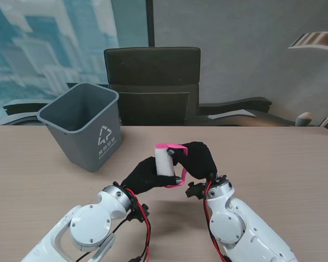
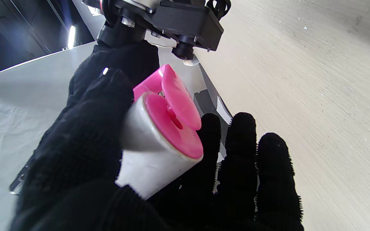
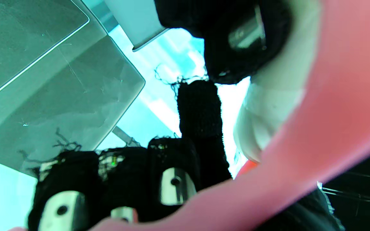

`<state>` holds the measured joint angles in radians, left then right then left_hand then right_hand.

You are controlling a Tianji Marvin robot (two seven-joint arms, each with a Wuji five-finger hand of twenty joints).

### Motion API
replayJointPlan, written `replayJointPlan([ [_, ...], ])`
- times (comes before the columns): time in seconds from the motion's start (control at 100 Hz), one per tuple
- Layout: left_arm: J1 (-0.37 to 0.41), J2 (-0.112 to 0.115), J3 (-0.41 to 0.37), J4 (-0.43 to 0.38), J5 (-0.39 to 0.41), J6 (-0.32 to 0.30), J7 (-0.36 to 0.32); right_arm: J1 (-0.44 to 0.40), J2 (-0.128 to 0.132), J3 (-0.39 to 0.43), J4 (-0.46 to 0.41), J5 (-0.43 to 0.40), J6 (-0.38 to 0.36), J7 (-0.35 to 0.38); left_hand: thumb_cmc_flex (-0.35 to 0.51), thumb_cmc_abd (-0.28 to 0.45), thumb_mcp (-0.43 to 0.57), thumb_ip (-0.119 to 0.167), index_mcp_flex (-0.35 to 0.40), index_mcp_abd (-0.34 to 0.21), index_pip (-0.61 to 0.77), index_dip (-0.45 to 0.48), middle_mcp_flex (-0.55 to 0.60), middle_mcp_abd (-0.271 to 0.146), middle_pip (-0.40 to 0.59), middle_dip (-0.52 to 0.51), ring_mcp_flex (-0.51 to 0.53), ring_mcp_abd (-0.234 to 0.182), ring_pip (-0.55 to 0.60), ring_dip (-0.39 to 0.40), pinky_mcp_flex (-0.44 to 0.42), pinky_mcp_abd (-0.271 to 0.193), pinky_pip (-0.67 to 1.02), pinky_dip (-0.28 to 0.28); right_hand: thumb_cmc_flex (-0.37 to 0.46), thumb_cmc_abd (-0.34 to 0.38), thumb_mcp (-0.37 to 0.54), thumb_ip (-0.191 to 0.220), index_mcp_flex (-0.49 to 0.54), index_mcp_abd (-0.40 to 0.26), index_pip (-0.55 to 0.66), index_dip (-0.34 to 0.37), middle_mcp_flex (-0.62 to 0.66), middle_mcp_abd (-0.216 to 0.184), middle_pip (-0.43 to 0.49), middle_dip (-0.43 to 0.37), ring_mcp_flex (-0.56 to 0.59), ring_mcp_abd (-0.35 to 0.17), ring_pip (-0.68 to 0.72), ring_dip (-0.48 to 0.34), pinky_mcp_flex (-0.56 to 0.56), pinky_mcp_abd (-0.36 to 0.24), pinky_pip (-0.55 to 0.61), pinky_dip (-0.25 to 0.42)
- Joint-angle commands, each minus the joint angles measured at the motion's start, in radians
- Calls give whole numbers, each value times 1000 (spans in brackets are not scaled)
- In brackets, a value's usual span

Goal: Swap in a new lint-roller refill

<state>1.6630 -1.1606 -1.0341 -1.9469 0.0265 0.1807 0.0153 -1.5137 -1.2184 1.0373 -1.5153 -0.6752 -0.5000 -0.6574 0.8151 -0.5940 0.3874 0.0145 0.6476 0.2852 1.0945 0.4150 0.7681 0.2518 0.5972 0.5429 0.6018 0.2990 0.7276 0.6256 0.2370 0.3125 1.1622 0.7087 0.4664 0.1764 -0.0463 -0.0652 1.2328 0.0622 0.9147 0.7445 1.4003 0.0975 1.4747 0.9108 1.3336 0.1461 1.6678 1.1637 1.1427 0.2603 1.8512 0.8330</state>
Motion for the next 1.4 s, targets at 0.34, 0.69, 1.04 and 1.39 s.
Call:
replayJointPlan([
  [0.34, 11, -2, 7, -4, -11, -7, -28, -4, -10, -4, -18, 3, 19, 11, 115, 90, 133, 26, 34, -127, 158, 19, -15, -42, 19, -4, -23, -19, 33, 8, -5, -20, 15, -13, 68, 107, 53, 52, 70, 75, -15, -3, 51, 54, 88, 11, -12, -386, 136, 24, 96, -306, 243, 109],
  [0.69, 6, -1, 20, 1, -22, -9, -35, -1, -14, -10, -18, 9, 29, 4, 114, 90, 134, 24, 35, -127, 157, 19, -15, -43, 19, -4, -23, -20, 33, 8, -5, -20, 15, -13, 71, 102, 53, 53, 71, 77, -18, 3, 51, 52, 87, 11, -12, -386, 136, 23, 96, -306, 243, 108],
  [1.04, 0, 1, 20, 20, 5, -20, -38, -2, -11, -2, -20, 2, 26, 7, 115, 91, 135, 23, 35, -127, 157, 19, -16, -42, 18, -4, -24, -19, 32, 8, -5, -20, 15, -13, 47, -51, 242, 97, 69, 73, -28, 14, 51, 35, 91, 15, -12, -401, 133, 31, 96, -321, 243, 98],
  [1.39, -10, 4, 24, 51, 52, -62, -31, -3, -8, -8, -26, 36, 18, 58, 116, 89, 135, 23, 36, -126, 156, 18, -15, -42, 17, -3, -24, -19, 32, 8, -6, -20, 14, -14, 33, 29, 146, 56, 65, 74, -41, 6, 51, 50, 88, 13, -12, -386, 138, 27, 95, -299, 243, 105],
])
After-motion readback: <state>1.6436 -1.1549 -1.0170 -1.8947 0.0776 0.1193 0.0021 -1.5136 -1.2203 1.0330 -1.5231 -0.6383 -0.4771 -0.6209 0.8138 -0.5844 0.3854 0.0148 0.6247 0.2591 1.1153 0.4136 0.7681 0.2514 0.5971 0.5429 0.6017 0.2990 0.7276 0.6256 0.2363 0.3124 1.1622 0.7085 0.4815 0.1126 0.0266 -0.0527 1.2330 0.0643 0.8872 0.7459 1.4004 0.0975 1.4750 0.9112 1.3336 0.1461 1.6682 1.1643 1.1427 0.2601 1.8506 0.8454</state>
